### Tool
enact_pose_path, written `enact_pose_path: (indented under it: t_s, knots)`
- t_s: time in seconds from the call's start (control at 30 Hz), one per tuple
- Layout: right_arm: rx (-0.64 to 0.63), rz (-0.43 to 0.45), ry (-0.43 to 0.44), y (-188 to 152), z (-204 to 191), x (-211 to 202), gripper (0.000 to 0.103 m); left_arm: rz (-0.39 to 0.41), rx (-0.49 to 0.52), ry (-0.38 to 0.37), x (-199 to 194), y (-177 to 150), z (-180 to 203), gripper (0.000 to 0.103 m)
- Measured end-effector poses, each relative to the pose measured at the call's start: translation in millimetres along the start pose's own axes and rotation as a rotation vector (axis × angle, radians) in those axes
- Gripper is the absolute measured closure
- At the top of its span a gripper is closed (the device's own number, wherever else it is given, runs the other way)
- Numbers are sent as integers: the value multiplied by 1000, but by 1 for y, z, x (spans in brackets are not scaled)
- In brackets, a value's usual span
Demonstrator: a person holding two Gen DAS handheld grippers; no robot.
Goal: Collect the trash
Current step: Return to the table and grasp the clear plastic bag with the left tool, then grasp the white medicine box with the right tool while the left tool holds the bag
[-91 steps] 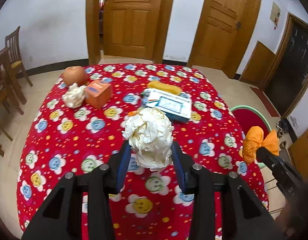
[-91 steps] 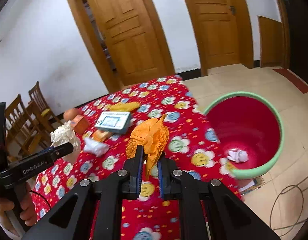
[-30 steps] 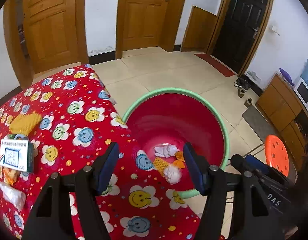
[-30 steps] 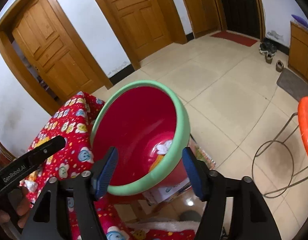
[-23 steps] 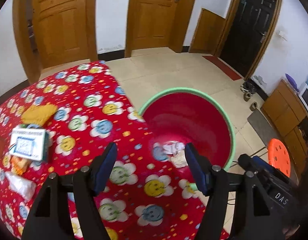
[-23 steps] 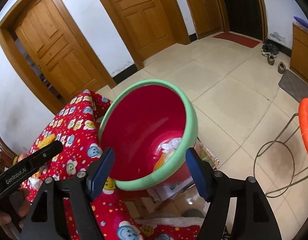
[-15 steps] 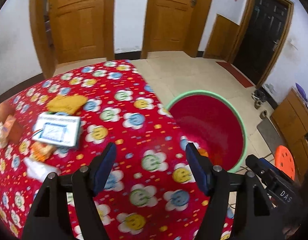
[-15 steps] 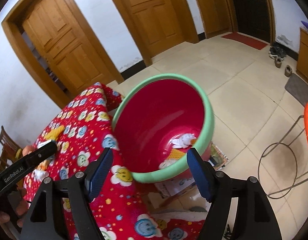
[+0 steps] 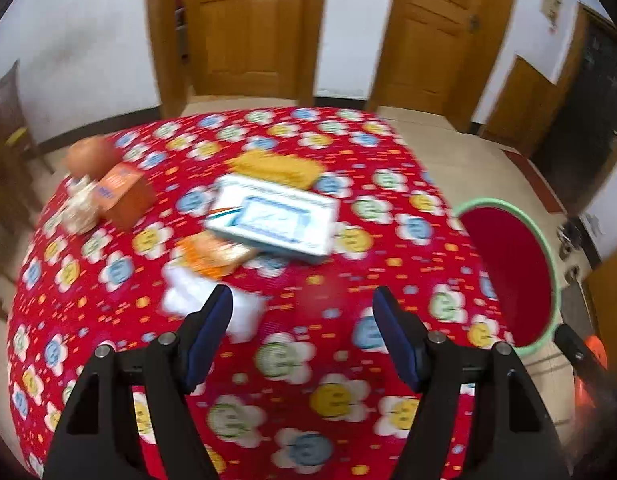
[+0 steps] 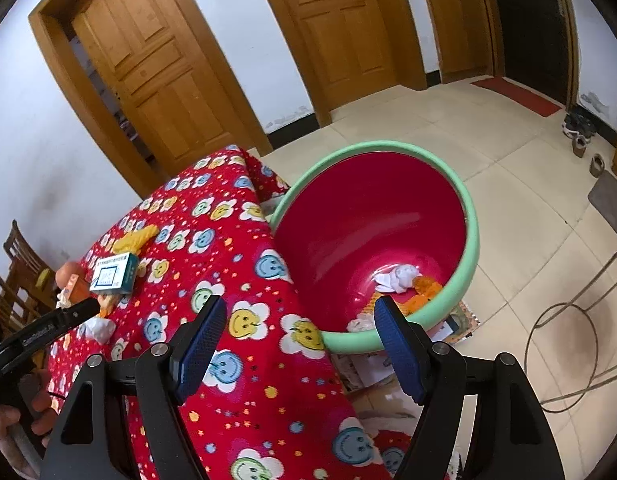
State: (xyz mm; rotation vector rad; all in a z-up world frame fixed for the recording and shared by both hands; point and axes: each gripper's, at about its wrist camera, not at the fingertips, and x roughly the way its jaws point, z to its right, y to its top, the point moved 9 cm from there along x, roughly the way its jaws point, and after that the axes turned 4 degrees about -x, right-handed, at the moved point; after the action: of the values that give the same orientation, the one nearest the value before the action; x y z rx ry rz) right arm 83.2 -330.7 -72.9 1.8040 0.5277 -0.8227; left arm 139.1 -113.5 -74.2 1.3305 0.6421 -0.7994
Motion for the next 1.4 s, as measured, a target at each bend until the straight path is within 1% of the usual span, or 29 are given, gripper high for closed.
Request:
enact_pose_path:
  t_s: [0.17,0.3,0.43,0.7,0.83,0.87,0.9,1.03,1.2,1.23,1.27,1.4]
  knots:
    - [-25,-4,2,-1,-11,3,26,-24,-110,49,11,-2,-39,31]
    - [-40,-8,2,-1,-16,5,26,-38,-179,59,20,-3,-56,31]
    - [-54,-14,3,-1,-21,8,26,-56,-222,61,30,-5,-66,31]
    - [-71,-25,9,-1,-28,14,26,-80,-270,57,45,-8,-74,31]
    - [-90,-34,13,-1,-34,18,26,-86,-269,49,49,-10,-74,31]
    - [-95,-35,14,-1,-36,19,26,-86,-264,45,49,-12,-73,33]
    - [-101,-36,15,-1,-38,20,26,-85,-258,41,49,-12,-73,38]
    - [-129,-42,23,0,-48,23,26,-81,-215,23,45,-15,-66,48]
    - [-189,-51,47,2,-69,28,25,-78,-193,5,40,-19,-66,52]
    - [-203,-53,59,3,-75,30,20,-77,-186,1,38,-20,-67,52]
    - [-220,-57,71,3,-82,31,18,-76,-180,1,36,-20,-67,53]
    - [-294,-58,95,6,-110,37,17,-47,-156,21,26,-16,-73,53]
